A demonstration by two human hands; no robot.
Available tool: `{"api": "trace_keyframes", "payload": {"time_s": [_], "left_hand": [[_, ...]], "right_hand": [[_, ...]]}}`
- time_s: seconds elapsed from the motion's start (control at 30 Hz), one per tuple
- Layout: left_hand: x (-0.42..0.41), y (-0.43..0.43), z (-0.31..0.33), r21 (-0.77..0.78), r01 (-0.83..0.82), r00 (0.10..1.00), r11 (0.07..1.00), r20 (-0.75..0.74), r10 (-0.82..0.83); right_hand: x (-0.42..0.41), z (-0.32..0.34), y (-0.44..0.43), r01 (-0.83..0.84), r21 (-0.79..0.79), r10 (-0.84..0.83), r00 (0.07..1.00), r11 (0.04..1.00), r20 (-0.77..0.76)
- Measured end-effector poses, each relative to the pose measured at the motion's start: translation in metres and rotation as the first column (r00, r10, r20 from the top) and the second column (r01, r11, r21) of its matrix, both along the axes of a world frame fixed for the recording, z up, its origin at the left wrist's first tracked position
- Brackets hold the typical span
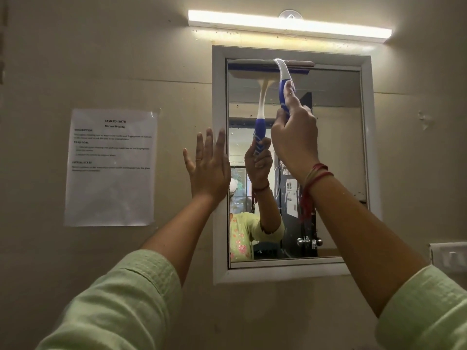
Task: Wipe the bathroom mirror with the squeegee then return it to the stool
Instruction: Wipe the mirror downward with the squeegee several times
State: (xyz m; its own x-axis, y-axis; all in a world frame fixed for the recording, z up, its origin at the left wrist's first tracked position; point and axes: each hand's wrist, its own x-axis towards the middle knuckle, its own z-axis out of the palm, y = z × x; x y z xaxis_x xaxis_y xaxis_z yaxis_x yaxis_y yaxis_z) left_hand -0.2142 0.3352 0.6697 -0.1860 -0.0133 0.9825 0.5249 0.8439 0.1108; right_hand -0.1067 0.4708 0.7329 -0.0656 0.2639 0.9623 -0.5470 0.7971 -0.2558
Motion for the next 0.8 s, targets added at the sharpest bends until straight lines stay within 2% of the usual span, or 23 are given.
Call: {"api": "trace_keyframes", "payload": {"time_s": [0.13,0.4,0.6,0.8], "left_hand": [[0.0,0.0,0.0,0.002,0.0,1.0,1.0,0.006,0.0],[0.003,0.0,0.0,0.007,0.016,1.0,1.0,0.024,-0.016],[0.002,0.001,0.0,0.012,0.046,0.999,0.999,0.012,-0.046],[0.001,0.0,0.0,0.022,0.07,0.997,0.997,0.025,-0.071]], "right_hand": [[0.002,-0.004,0.001,-0.003,0.04,0.004,1.0,0.999,-0.021],[-0.003,-0.019,-0.003,-0.015,0.005,0.015,1.0,1.0,-0.02],[-0.006,-0.001,0.001,0.027,0.049,-0.026,0.999,0.998,-0.031],[-0.015,-0.057,0.0,0.049,0.089,-0.051,0.998,0.995,0.022]]}}
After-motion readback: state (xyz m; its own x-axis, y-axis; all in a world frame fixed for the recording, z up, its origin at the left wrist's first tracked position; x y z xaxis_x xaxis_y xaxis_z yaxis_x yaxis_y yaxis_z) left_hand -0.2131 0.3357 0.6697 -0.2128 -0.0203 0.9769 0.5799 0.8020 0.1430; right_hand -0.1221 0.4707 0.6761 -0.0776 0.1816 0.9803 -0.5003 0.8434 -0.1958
